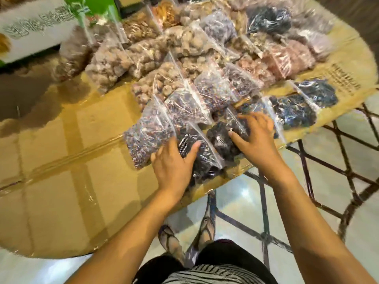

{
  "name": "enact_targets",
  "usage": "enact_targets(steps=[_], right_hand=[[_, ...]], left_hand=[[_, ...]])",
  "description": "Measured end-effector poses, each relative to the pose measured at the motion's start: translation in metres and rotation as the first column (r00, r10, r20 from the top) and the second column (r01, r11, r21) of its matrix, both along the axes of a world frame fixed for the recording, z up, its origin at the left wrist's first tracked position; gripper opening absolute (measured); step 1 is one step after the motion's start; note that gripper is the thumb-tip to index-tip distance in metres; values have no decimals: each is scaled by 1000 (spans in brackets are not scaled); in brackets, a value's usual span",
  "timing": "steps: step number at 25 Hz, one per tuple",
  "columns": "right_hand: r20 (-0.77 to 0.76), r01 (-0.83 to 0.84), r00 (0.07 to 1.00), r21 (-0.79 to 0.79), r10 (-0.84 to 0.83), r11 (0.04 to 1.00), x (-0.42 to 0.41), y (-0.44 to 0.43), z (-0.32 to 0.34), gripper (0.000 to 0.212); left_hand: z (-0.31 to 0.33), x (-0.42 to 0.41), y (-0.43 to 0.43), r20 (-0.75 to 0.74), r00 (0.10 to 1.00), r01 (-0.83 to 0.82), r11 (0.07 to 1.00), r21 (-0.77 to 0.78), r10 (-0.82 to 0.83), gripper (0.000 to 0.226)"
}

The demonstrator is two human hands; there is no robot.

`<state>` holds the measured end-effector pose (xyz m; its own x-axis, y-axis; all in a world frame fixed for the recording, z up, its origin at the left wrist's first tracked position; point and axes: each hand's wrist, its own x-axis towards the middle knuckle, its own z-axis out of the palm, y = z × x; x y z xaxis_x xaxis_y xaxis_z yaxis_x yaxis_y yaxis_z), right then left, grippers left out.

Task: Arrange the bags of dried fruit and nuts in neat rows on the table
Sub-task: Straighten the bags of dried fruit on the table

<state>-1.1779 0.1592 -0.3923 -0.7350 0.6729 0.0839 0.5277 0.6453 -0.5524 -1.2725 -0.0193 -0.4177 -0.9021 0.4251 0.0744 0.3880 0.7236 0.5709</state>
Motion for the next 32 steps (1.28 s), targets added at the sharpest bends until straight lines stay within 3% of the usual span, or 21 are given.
enact_targets(steps=[4,9,12,15,18,22,26,32], right_hand=[[23,-39,999,-66,40,997,8,-3,2,55],[209,-88,974,2,86,996,10,10,4,84],[254,-133,961,62,113,989,10,13,0,85],[277,-172,951,106,137,979,10,17,-3,89],[289,-216,942,135,170,967,6,27,-2,87],[133,-134,982,-11,135,991,-18,51,7,78],[-33,-35,999,-44,33,998,-53,84,21,65],[42,4,999,-132,1,991,-100,154,30,74]], left_hand=[[-3,11,-11,39,994,93,988,128,-98,84],[-26,19,-35,-65,950,297,949,-107,-305,100],[-32,14,-32,-155,933,297,939,-172,-324,96],[-31,8,-39,-320,856,335,907,-254,-406,93],[-16,9,-37,-452,797,344,917,-204,-400,91],[31,-23,8,-371,888,276,960,-46,-273,86],[61,-85,62,-246,951,204,978,38,-189,91],[82,-178,141,-103,977,176,979,-104,-187,113]])
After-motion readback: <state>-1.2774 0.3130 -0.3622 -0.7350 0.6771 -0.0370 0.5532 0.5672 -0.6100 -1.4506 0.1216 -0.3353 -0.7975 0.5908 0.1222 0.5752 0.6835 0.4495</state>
